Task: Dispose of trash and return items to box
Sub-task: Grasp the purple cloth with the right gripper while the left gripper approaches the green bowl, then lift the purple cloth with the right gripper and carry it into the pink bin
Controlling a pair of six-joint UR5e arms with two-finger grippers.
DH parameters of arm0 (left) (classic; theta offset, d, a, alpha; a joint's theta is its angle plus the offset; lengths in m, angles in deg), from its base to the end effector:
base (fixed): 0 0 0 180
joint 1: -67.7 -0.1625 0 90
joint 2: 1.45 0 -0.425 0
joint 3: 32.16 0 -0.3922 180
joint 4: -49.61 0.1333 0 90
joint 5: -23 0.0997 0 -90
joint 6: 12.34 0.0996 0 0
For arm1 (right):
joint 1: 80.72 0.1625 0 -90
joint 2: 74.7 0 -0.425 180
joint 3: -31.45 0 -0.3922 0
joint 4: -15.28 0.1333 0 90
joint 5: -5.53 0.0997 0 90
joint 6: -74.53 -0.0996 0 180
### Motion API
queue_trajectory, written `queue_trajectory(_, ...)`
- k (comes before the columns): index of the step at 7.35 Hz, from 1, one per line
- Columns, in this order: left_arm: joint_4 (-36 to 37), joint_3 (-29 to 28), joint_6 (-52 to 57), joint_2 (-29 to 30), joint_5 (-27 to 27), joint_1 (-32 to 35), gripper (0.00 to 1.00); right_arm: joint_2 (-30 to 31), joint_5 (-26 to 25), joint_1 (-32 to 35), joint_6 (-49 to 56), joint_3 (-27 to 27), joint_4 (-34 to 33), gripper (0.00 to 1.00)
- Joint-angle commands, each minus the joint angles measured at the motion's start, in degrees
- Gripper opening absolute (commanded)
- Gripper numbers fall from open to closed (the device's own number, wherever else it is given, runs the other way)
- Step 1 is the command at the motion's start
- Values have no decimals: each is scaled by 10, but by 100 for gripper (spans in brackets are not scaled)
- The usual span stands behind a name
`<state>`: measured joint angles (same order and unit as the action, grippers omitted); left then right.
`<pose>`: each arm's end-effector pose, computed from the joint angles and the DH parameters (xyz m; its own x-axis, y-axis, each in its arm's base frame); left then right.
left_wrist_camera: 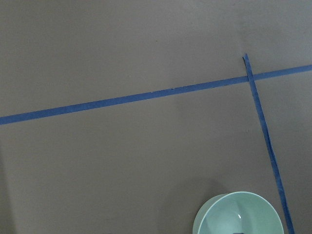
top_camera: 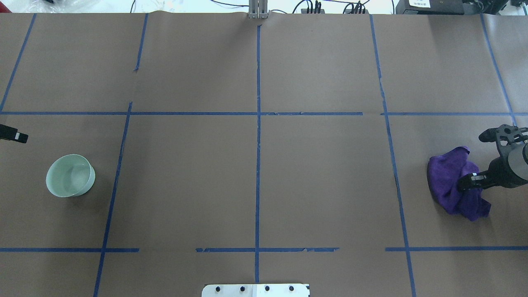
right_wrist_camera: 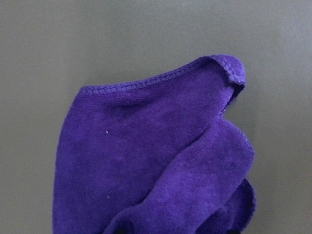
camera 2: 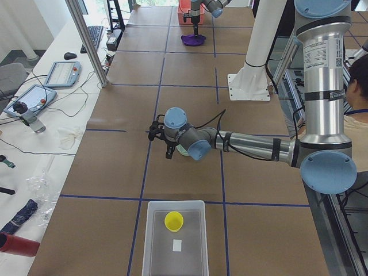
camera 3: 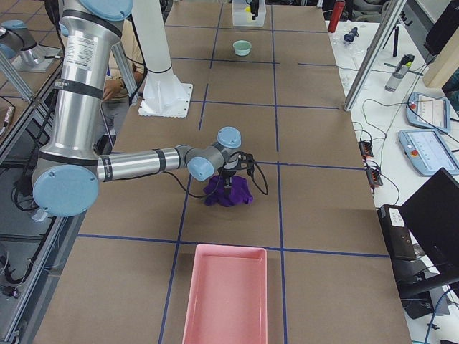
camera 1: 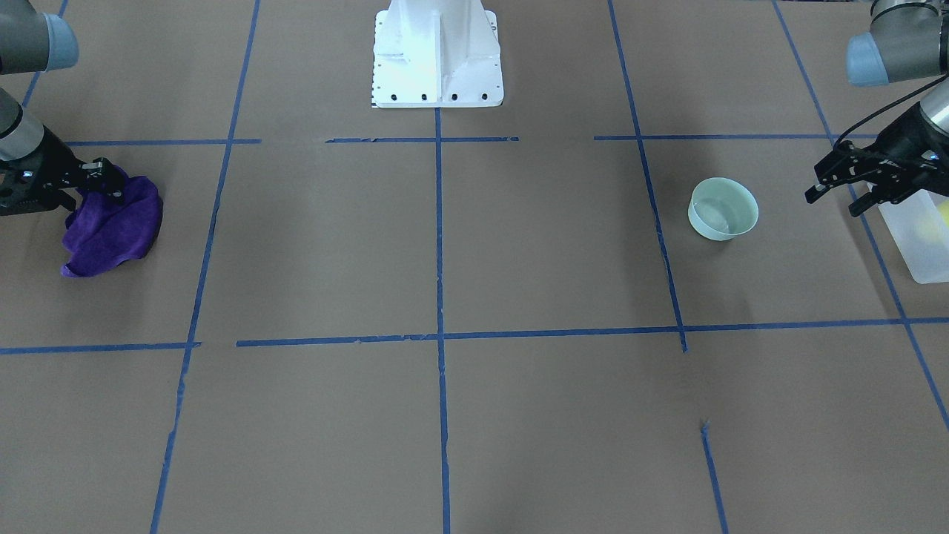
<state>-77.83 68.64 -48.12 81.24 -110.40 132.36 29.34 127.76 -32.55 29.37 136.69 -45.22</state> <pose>0.1383 -0.4436 0.5495 0.5655 0.1831 -0.8042 0.0090 0.9736 0.2280 -0.2189 -0.3648 0.5881 0.7230 -0.0866 0.6854 0.0862 0.9957 0.0348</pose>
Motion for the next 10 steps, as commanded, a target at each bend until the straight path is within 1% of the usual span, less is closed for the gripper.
queue_trajectory(1, -2, -1, -30, -17, 49, -59, 88, 3, 5, 0, 0, 5, 1, 0)
queue_trajectory(2, -3, -1, -69, -16, 65, -92, 88, 4, 5, 3, -1, 26, 0, 0)
queue_trajectory(3, -4, 1, -84, -15, 68, -99, 90, 21, 7, 30, 0, 79, -7, 0)
queue_trajectory(4, -8, 0, -85, -16, 69, -100, 90, 35, 52, 99, 5, 138, -27, 0)
queue_trajectory(5, -8, -2, -86, -15, 69, -106, 91, 30, 164, 212, 43, 156, -65, 0)
queue_trajectory(6, -8, -4, -87, -14, 70, -122, 92, 33, 199, 290, 139, 156, -104, 0)
queue_trajectory(7, -9, -4, -87, -14, 70, -123, 92, 33, 200, 347, 235, 160, -165, 0)
queue_trajectory(8, -9, -6, -87, -14, 70, -125, 92, 31, 197, 421, 390, 147, -255, 0)
queue_trajectory(9, -9, -6, -88, -14, 70, -125, 92, 14, 183, 490, 548, 126, -349, 0)
queue_trajectory(10, -9, -9, -87, -13, 70, -127, 92, -31, 154, 543, 656, 100, -426, 0)
